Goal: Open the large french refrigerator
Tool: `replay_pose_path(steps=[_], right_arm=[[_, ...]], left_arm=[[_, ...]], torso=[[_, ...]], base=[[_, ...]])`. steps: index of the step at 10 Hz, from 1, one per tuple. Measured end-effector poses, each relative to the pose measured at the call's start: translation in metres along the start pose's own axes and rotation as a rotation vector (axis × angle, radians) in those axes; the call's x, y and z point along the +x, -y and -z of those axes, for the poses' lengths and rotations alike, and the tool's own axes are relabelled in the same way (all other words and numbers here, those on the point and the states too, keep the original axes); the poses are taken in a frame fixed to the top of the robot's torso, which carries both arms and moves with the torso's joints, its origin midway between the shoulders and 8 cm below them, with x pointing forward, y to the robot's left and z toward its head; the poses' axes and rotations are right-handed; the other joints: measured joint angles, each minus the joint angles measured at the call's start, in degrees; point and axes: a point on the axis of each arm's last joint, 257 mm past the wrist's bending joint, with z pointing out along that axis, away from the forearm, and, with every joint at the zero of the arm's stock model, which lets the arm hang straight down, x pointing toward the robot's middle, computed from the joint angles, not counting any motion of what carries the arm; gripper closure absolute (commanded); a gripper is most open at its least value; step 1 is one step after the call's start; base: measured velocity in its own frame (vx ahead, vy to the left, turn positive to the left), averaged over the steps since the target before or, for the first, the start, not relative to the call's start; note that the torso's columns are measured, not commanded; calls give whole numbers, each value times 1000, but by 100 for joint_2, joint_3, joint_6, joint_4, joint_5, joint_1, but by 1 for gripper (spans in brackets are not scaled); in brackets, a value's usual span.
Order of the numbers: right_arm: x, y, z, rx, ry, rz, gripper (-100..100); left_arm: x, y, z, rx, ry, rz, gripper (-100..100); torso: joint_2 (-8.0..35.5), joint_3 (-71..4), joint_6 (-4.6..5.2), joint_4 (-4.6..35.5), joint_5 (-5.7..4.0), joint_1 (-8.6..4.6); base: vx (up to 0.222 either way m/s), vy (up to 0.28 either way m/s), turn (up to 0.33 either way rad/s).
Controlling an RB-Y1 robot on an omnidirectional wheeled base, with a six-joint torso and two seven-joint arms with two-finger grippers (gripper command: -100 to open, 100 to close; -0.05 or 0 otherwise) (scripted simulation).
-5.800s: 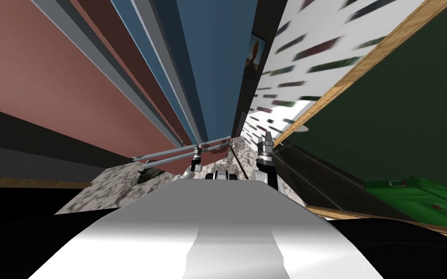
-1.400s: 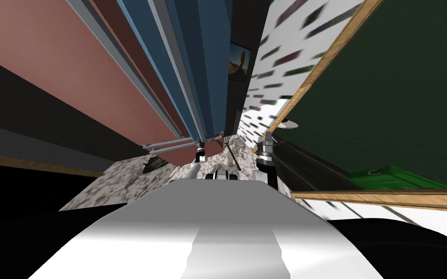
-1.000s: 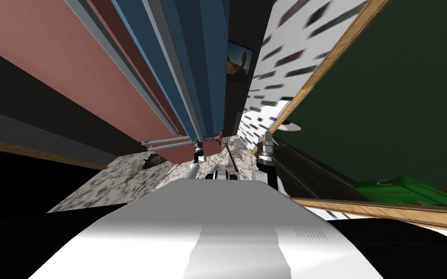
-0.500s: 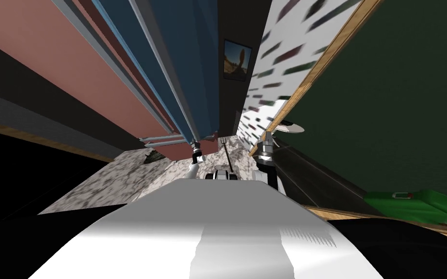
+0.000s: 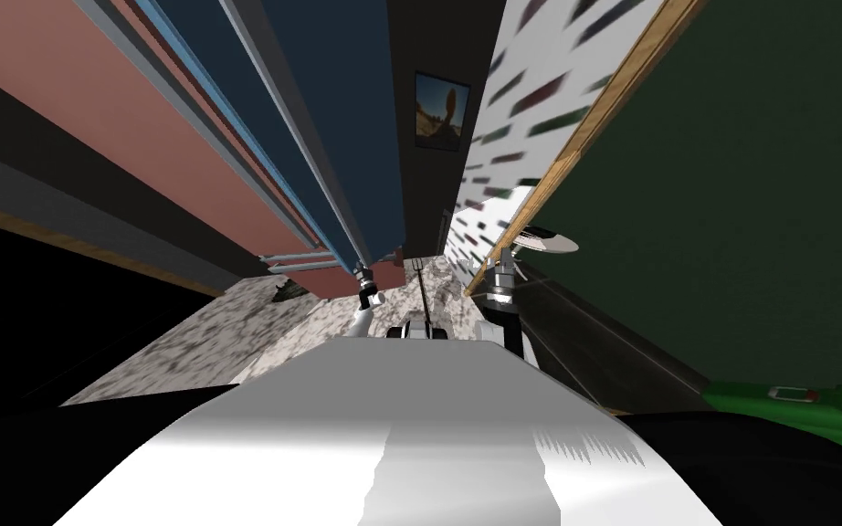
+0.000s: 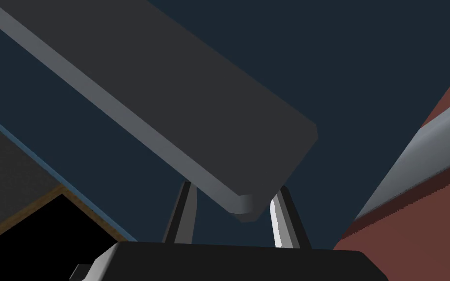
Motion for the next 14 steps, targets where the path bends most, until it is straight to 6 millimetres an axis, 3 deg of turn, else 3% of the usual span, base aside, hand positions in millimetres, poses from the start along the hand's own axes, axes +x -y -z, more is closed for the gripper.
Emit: replay_pose_path(steps=[5,11,12,14], right_arm=[[0,0,0,0,0,0,0],[0,0,0,0,0,0,0],[0,0,0,0,0,0,0],[0,0,0,0,0,0,0]], left_arm=[[-33,21,-3,50,86,-34,100],[-70,45,-1,120,190,-84,100],[-74,50,-1,131,205,-89,-100],[-67,48,-13,117,204,-82,-100]], torso=[[-15,-11,12,-9,-15,-69],[-16,-12,29,1,-27,-63],[-2,-5,19,9,-29,-60],[-7,-5,-21,-18,18,39]], base=[[55,-251,94],[52,-241,66],[-15,-114,87],[-60,-5,57]])
